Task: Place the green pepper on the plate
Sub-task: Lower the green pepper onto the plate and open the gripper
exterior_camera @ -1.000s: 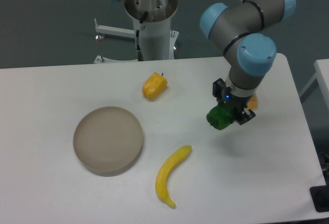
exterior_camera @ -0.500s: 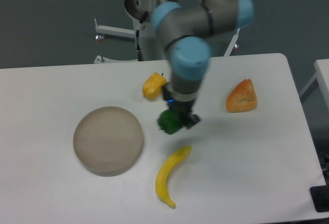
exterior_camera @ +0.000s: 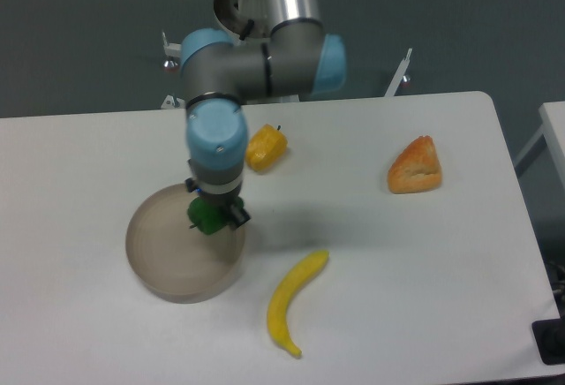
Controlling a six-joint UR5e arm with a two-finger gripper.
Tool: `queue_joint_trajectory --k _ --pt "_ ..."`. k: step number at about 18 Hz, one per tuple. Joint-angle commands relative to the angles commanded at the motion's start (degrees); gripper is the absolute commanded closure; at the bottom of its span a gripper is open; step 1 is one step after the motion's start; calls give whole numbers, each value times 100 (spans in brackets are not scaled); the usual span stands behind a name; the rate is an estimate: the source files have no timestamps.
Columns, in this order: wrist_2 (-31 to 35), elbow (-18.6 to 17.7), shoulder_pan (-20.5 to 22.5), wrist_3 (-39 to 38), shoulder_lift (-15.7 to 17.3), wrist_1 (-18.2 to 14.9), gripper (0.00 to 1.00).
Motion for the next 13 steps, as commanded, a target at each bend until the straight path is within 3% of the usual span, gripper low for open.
queue_joint_trajectory --k 3,4,5,6,7,13 --pt "17 26 -185 -142 -176 116 57" --pt "17 35 -211 -142 -194 116 51" --pt "26 35 -246 -133 -203 125 34" --pt "26 44 -255 -116 -211 142 5" --pt "52 44 -255 -124 -220 134 0" --pt "18 263 -229 -133 69 116 0"
